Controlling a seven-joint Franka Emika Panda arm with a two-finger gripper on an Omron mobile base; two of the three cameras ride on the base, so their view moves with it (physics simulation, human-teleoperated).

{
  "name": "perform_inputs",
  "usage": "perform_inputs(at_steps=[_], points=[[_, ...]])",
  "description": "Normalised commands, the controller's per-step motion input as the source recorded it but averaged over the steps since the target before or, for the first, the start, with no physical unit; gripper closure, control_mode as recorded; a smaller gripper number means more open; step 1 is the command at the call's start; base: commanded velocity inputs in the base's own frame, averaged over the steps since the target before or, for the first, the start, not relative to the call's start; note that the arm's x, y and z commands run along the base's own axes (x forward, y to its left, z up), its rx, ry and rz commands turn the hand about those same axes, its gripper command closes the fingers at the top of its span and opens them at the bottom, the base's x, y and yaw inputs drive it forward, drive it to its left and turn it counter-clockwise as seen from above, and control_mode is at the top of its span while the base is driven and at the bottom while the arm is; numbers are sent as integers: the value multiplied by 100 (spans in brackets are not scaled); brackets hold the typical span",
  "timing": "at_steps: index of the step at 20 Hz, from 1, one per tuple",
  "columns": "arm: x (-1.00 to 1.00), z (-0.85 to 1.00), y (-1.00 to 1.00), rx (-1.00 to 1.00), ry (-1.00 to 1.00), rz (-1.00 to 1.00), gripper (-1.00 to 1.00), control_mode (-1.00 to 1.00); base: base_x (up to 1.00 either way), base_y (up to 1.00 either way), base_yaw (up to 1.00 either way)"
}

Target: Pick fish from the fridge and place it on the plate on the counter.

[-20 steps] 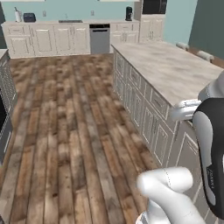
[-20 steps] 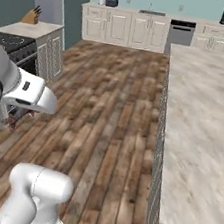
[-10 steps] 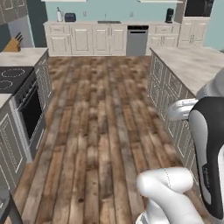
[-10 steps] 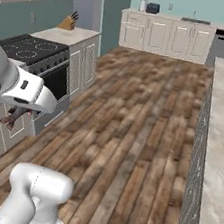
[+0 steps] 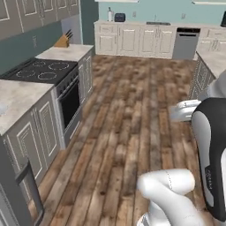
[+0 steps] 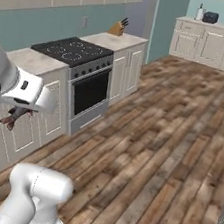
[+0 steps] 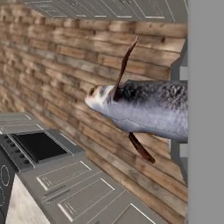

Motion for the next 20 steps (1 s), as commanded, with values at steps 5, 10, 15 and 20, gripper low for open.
perform_inputs(at_steps=[5, 10, 15, 20], points=[[0, 0, 0, 0, 0, 0, 100, 100, 12, 0, 45], [0, 0, 0, 0, 0, 0, 100, 100, 10, 0, 42], [0, 0, 0, 0, 0, 0, 100, 100, 21, -3, 41], [0, 0, 0, 0, 0, 0, 100, 100, 71, -30, 36]])
